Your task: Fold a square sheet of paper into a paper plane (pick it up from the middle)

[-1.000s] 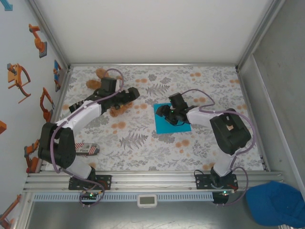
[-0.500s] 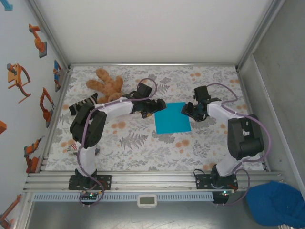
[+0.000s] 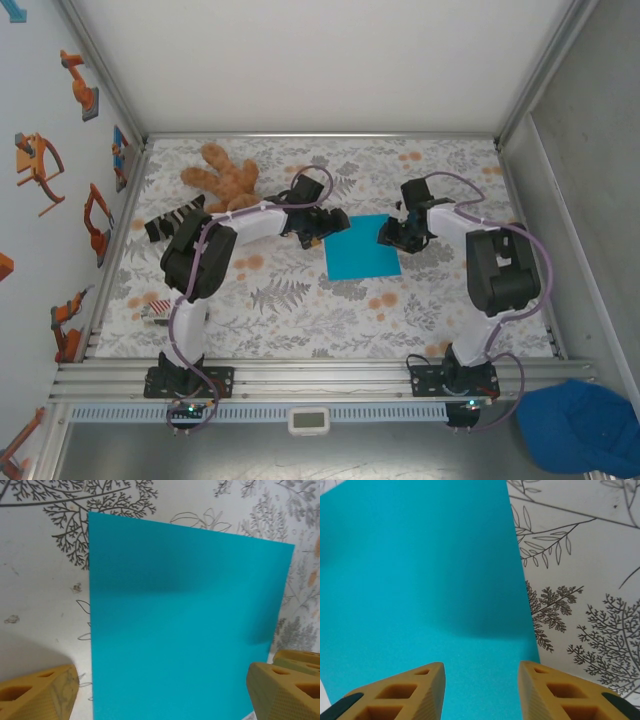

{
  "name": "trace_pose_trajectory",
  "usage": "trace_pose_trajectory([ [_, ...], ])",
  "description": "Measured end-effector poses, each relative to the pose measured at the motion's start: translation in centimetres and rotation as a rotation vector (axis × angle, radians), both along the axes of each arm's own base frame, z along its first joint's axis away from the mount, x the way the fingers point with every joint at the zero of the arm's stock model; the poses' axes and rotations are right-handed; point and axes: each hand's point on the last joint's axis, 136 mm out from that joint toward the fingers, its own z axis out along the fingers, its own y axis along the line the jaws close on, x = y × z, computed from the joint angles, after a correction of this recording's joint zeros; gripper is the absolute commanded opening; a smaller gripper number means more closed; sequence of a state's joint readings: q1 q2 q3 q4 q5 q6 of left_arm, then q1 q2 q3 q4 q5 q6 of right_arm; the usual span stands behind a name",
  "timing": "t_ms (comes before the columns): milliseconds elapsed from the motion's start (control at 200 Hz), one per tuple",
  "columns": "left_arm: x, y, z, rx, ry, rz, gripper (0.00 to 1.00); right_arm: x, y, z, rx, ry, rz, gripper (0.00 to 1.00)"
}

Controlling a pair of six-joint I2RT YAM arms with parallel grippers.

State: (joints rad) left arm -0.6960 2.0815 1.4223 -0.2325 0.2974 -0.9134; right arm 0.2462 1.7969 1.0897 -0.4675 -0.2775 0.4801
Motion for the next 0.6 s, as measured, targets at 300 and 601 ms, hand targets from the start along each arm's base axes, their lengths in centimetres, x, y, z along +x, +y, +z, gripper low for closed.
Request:
trace_pose_trajectory([
  [300,0.2,-0.3,0.0,-0.01,0.003,-0.005,0.81,-0.2,0.2,-0.7,0.009,0.021,0.013,0.42],
  [601,-0.3,-0.3,1.1,-0.035,-0.006,-0.022,0.81,-0.2,0.3,-0.7,0.013,0.023,0.01,0.43],
])
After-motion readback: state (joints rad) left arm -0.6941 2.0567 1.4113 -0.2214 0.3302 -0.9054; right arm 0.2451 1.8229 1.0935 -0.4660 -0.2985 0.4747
